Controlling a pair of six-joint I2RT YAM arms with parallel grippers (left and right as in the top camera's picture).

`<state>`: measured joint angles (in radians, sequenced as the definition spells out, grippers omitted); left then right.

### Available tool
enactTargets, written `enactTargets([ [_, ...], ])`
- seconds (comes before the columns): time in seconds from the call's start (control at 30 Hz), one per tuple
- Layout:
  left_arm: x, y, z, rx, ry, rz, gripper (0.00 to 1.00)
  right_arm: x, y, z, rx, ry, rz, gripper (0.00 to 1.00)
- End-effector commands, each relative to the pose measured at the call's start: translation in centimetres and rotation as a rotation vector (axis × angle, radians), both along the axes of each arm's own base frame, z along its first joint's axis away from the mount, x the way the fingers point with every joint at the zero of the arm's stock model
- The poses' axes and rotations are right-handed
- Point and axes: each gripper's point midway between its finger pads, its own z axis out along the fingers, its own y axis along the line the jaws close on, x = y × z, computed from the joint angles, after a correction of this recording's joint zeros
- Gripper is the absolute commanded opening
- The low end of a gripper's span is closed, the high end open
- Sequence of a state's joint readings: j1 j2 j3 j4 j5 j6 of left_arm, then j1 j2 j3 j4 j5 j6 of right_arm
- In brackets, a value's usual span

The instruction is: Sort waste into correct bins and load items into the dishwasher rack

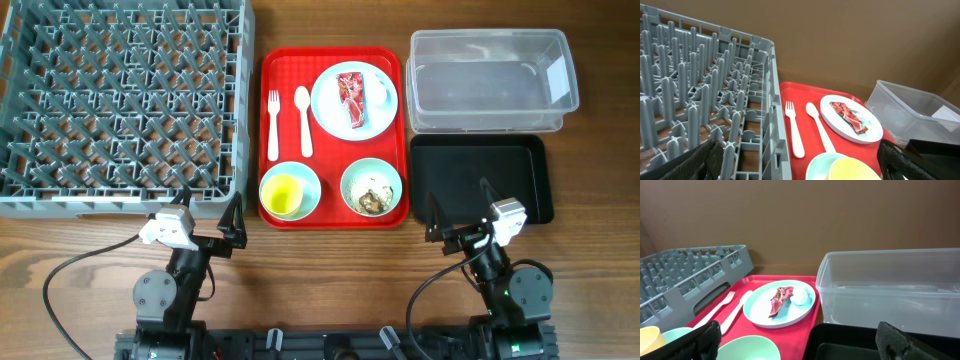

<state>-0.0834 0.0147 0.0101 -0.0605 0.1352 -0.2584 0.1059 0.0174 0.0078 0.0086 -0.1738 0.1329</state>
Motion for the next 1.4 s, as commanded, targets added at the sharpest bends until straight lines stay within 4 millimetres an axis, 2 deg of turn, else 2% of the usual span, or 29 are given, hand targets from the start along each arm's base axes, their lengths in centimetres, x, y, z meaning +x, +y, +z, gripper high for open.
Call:
enactTargets([
  [0.0,0.0,-0.3,-0.3,-0.01,0.01,-0.009,1.0,0.1,-0.4,0.2,-0.008,-0.012,-0.023,1.0],
  [0.73,0.0,-0.4,0.3,-0.013,-0.013,-0.017,1.0,0.1,-0.8,0.3,-0.015,-0.018,-0.045,1.0],
  [0.83,-0.1,-0.6,0.3,-0.014,-0.012,-0.025,1.0,0.2,-0.8,0.1,0.051,0.005,-0.044,1.0],
  [1.0,-0.1,-0.6,0.5,-0.015,-0.023,-0.028,1.0,0.1,-0.6,0.3,0.261,0.056,-0.033,1.0],
  [1.07,-0.1,-0.7,1.4,-0.018,-0.058,-0.033,1.0,-0.1,0.1,0.4,0.318,0.074,0.009,1.0],
  [1.17,-0.5,-1.4,4.5,-0.027,-0.186,-0.076,1.0,-0.8,1.7,1.6,0.325,0.055,0.116,1.0],
  [1.27,-1.3,-1.2,8.4,-0.037,-0.341,-0.073,1.0,-1.7,2.4,4.6,0.319,-0.002,0.173,1.0],
  [1.37,-1.7,-1.1,10.3,-0.038,-0.349,-0.071,1.0,-2.7,2.3,8.7,0.275,-0.102,0.182,1.0],
])
